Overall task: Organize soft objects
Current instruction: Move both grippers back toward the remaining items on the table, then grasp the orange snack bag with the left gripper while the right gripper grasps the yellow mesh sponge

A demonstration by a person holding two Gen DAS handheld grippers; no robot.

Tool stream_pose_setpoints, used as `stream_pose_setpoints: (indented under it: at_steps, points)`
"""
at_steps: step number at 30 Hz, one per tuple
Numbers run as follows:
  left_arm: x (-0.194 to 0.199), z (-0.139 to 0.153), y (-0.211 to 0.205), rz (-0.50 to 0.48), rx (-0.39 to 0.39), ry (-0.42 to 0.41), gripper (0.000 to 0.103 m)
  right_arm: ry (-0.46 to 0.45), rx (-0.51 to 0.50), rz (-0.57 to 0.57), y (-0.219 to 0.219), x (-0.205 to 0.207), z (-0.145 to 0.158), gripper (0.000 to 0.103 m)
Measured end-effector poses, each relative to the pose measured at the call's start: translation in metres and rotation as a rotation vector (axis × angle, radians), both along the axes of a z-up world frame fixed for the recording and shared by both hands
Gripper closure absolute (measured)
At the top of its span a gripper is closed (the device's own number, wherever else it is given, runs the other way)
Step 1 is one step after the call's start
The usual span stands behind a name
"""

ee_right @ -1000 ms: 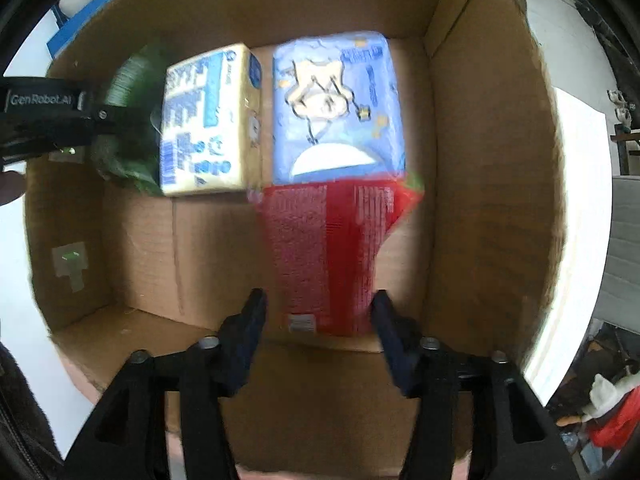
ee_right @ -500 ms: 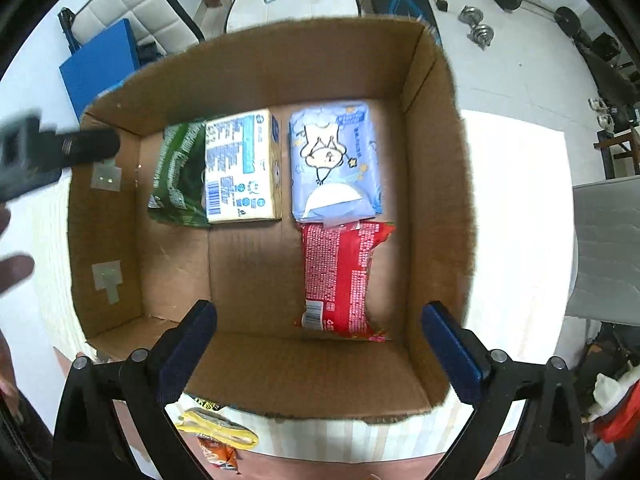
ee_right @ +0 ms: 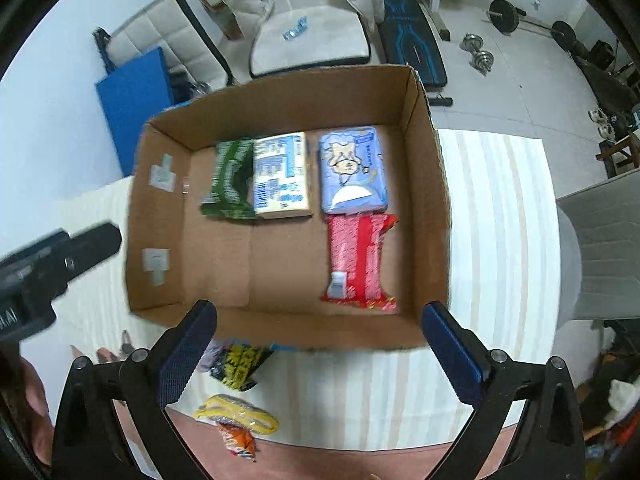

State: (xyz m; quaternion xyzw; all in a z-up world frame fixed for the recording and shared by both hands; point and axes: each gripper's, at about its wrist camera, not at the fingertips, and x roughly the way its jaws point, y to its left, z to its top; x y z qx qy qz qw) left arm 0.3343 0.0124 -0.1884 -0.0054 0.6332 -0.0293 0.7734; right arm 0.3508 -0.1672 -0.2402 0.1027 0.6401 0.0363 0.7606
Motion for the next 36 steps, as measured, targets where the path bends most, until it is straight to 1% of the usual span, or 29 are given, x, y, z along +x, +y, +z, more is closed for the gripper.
stream_pose_setpoints:
  at_steps: [2,3,4,5,8,10,12,13,14,16,17,18,20,22,25,27,29,31,33,34,35,36]
  points:
    - [-0.039,-0.006,0.012,0.022,0.020,-0.008,0.001,-0.013,0.021,0.015,0.001,-0.023,0.000,0.000]
    - [-0.059,-0.014,0.018,0.036,0.026,0.004,0.001,-0.010,0.035,0.021,0.002,-0.039,-0.005,0.000]
    - [-0.082,-0.028,0.025,0.061,0.028,0.036,0.001,-0.001,0.044,0.026,0.002,-0.048,-0.009,0.000]
    - [-0.099,-0.041,0.031,0.080,0.016,0.072,0.001,0.015,0.074,0.035,0.003,-0.066,-0.017,0.000]
    - [-0.158,-0.099,0.048,0.153,-0.083,0.243,0.001,0.068,0.123,0.053,0.005,-0.101,-0.041,0.000]
    - [-0.183,-0.128,0.050,0.178,-0.117,0.303,0.003,0.112,0.141,0.076,0.011,-0.120,-0.061,0.000]
    - [-0.201,-0.157,0.049,0.194,-0.129,0.345,0.009,0.134,0.163,0.107,0.016,-0.131,-0.075,0.000]
    - [-0.205,-0.169,0.048,0.203,-0.138,0.355,0.011,0.146,0.167,0.130,0.020,-0.137,-0.083,0.000]
    - [-0.209,-0.185,0.046,0.213,-0.145,0.373,0.015,0.157,0.157,0.156,0.025,-0.140,-0.089,0.000]
    - [-0.211,-0.207,0.039,0.205,-0.149,0.407,0.028,0.167,0.138,0.212,0.035,-0.144,-0.096,0.000]
    - [-0.212,-0.215,0.037,0.197,-0.146,0.419,0.041,0.172,0.130,0.245,0.041,-0.145,-0.098,0.000]
    - [-0.214,-0.222,0.034,0.187,-0.138,0.430,0.051,0.171,0.122,0.272,0.045,-0.145,-0.098,0.000]
    - [-0.217,-0.228,0.034,0.194,-0.129,0.427,0.057,0.160,0.085,0.349,0.059,-0.145,-0.094,0.000]
    - [-0.221,-0.224,0.042,0.224,-0.142,0.409,0.057,0.141,0.040,0.421,0.074,-0.142,-0.089,0.000]
    - [-0.229,-0.219,0.062,0.272,-0.115,0.375,0.057,0.120,-0.014,0.540,0.105,-0.138,-0.088,0.000]
    - [-0.236,-0.219,0.080,0.316,-0.099,0.374,0.057,0.112,-0.039,0.614,0.130,-0.136,-0.092,0.000]
    - [-0.242,-0.222,0.099,0.366,-0.095,0.377,0.057,0.125,-0.060,0.670,0.156,-0.135,-0.102,0.000]
    - [-0.247,-0.224,0.116,0.417,-0.110,0.375,0.057,0.150,-0.059,0.727,0.179,-0.136,-0.114,0.001]
    - [-0.249,-0.224,0.126,0.446,-0.109,0.370,0.057,0.157,-0.109,0.799,0.204,-0.141,-0.129,0.004]
    - [-0.248,-0.224,0.128,0.452,-0.104,0.365,0.057,0.158,-0.153,0.846,0.218,-0.146,-0.138,0.006]
    - [-0.248,-0.224,0.130,0.455,-0.105,0.359,0.057,0.161,-0.182,0.878,0.227,-0.149,-0.145,0.006]
    - [-0.247,-0.223,0.131,0.459,-0.103,0.356,0.057,0.165,-0.211,0.904,0.234,-0.153,-0.152,0.009]
